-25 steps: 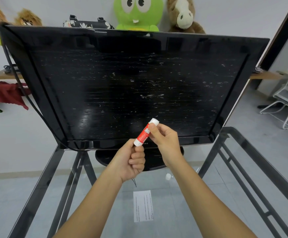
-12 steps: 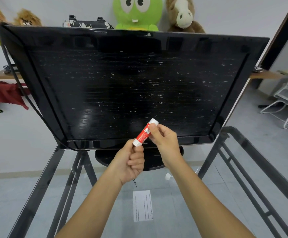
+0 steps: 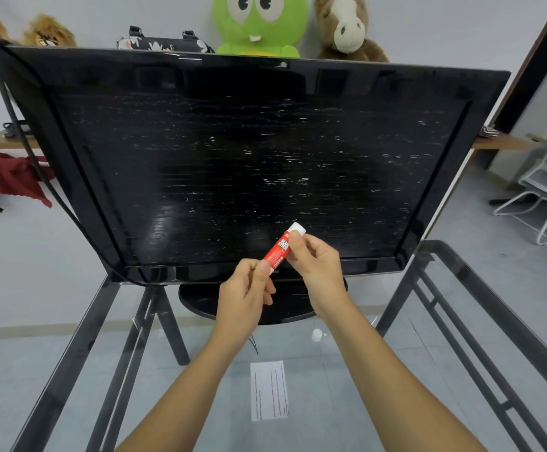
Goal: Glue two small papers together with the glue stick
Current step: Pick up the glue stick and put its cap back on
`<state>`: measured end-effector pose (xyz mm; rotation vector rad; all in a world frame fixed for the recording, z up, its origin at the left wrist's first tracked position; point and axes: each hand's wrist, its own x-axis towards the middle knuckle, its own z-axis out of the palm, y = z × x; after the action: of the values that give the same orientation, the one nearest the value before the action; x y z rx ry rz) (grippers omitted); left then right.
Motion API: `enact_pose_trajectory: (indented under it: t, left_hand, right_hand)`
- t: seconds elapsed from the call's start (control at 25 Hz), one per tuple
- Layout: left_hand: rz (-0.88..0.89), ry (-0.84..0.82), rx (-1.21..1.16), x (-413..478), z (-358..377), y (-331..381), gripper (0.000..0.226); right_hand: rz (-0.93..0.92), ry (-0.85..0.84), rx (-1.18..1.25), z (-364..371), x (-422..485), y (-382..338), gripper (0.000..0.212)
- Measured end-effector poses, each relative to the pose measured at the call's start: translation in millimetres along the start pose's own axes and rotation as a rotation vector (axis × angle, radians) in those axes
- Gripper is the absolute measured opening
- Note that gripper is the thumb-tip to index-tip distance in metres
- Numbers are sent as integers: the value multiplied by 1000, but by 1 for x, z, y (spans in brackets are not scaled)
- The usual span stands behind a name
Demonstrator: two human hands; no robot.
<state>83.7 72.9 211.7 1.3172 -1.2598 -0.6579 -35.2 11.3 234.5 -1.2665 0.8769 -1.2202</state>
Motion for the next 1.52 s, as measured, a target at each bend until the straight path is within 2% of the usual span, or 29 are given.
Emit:
enact_pose_trajectory:
  t: [0.16,0.24,0.36,0.48,0.56,0.64,0.72,0.84,0.96,1.08,1.32,1.52]
  left_hand:
    - [17,-30,84,2,1,2,36]
    - [89,6,190,3,1,3,33]
    - [197,14,299,3,5,-2,43]
    - [183,64,373,-3,9,-13,38]
    - [149,74,388,-7,9,-23,38]
    - [124,66,405,-12,8,-33,38]
    - [80,55,412,-14,7,-43,39]
    - [2,49,439,-18,6,-58,42]
    - [-26,27,447,-25,2,-71,42]
    - [-58,19,477,-34,-1,-81,43]
    - [-102,23,482,-41,-2,-88,45]
    - [-29,30,470,-25,-2,-78,43]
  right_hand:
    - [-9,-14,-22,-5,3,0,27]
    - [-3,21,-22,-7,4,2,27]
    - [15,34,-53,-9,1,13,31]
    - [37,-33,-136,-18,1,34,48]
    - [97,2,-206,-31,7,56,59]
    - [139,97,-383,-52,13,81,50]
    - [149,102,-659,-78,14,116,41]
    - [196,-75,-1074,-104,7,167,42]
    - [303,-240,-1266,-116,2,201,50]
    - [373,-272,-1304,-115,-1,222,49]
    - [258,-201,-1342,-111,-2,231,37]
    - [99,-46,-1094,-85,28,174,39]
